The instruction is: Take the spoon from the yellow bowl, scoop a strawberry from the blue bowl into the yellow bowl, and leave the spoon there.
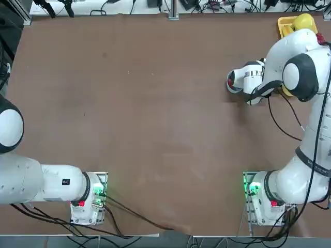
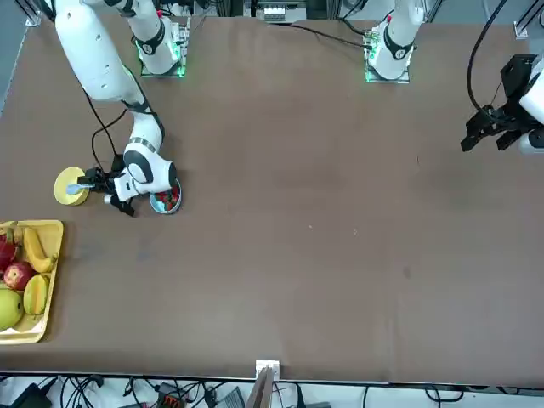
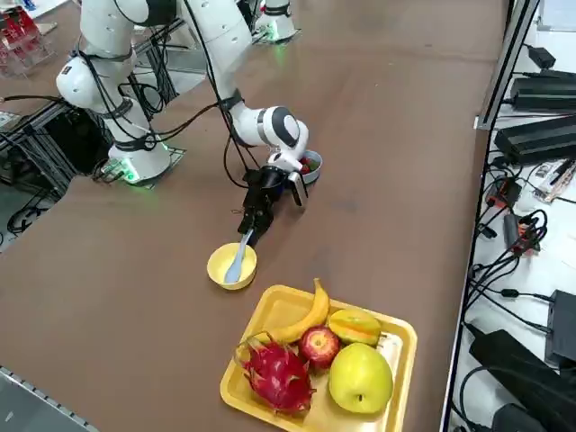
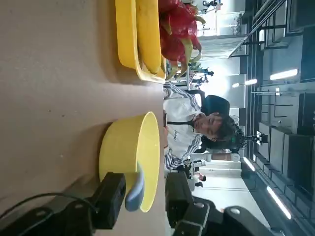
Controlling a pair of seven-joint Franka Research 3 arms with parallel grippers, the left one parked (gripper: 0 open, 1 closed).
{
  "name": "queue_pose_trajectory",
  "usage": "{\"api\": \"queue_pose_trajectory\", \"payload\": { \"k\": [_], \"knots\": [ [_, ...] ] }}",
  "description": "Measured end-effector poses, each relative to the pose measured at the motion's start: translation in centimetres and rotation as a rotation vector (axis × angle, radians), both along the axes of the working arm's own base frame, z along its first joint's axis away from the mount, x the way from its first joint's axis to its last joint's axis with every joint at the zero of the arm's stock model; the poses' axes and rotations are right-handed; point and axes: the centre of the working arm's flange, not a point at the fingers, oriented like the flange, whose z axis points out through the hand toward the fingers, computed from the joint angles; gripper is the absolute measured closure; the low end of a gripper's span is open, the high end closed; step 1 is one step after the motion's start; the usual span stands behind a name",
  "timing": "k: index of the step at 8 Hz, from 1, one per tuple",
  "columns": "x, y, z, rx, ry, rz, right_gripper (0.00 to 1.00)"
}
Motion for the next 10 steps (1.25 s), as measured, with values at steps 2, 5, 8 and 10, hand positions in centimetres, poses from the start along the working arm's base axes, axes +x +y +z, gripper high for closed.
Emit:
{"api": "queue_pose_trajectory", "payload": {
  "k": [2,5,8,10],
  "knots": [
    [0.00,0.00,-0.01,0.000,0.000,0.000,0.53],
    [-0.01,0.00,-0.02,0.000,0.000,0.000,0.57],
    [-0.01,0.01,-0.03,0.000,0.000,0.000,0.66],
    [-0.01,0.01,-0.03,0.000,0.001,0.000,0.75]
  ]
}}
